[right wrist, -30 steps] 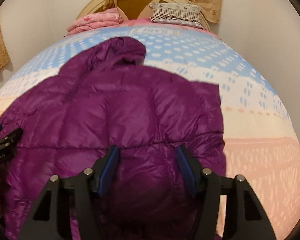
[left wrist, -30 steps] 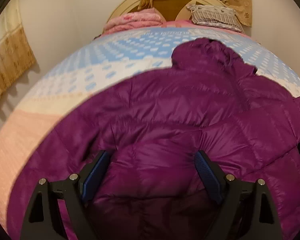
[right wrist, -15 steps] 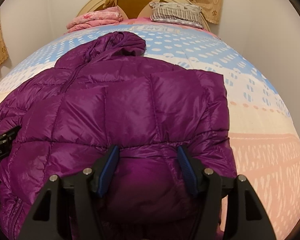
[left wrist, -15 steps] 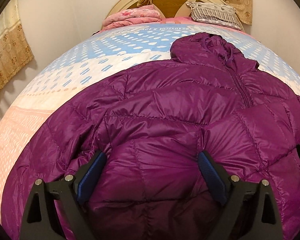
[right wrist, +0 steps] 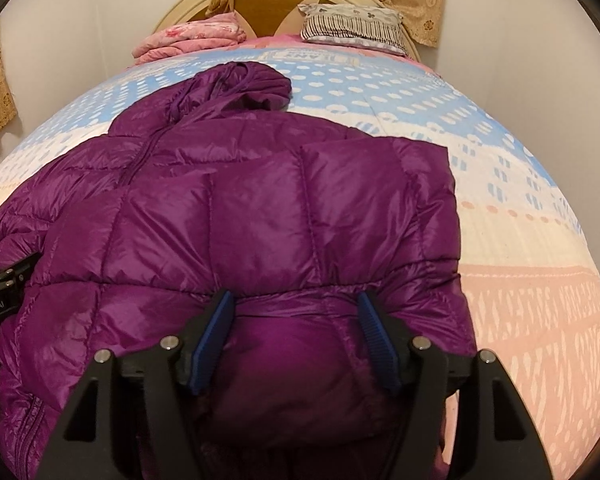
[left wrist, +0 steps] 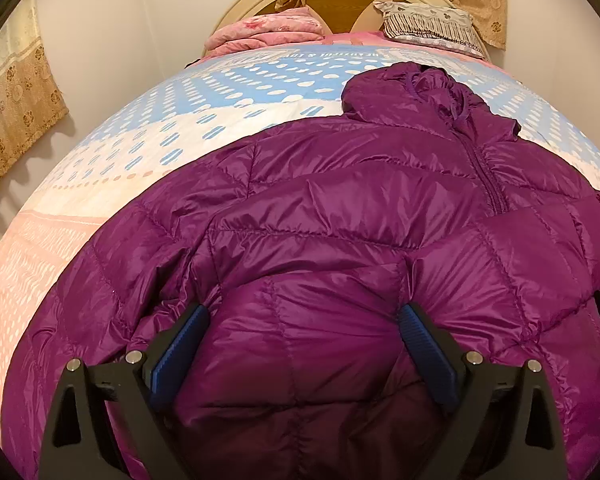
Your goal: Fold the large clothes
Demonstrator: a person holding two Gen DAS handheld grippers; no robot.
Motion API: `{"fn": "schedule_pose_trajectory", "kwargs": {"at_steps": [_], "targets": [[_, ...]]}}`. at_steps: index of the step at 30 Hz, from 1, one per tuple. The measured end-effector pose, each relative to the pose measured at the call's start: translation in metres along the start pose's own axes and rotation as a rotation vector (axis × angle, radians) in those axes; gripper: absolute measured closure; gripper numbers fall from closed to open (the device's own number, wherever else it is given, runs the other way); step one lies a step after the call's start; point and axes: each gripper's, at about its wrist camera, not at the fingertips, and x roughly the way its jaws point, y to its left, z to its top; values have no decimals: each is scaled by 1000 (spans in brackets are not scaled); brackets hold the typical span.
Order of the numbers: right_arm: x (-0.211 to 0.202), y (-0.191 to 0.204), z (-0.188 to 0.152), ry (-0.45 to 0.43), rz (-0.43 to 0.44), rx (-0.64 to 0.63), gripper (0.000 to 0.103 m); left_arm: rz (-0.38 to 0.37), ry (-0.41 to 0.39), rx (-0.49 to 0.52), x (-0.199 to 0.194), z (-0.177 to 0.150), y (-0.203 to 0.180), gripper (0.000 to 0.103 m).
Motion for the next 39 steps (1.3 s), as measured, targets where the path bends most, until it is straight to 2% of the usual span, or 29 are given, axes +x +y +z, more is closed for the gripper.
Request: {"fn": "schedule_pose_trajectory", "kwargs": {"at_steps": [14, 20, 24, 28, 32, 36, 39], "targets": [[1, 3, 1, 3, -12, -9, 31, -8, 7, -6, 2, 0, 1, 5], [2, 1, 5, 18, 7, -3, 25, -11, 18, 4, -2, 2, 2, 5], [-20, -1, 7, -18, -6, 5, 12, -14, -17, 5, -26, 2, 14, 5], [-47, 6, 4, -63, -14, -13, 11, -15, -92, 6, -61, 1, 35, 5], [-71, 19, -8, -76, 25, -21, 11, 11, -130, 38, -87, -6, 54, 5], [-90, 41, -22, -80, 50, -65, 9, 50, -166, 74, -112, -26, 80, 5], [-105, 55, -34, -84, 93, -78, 8, 72, -165, 65, -127, -48, 113, 5]]}}
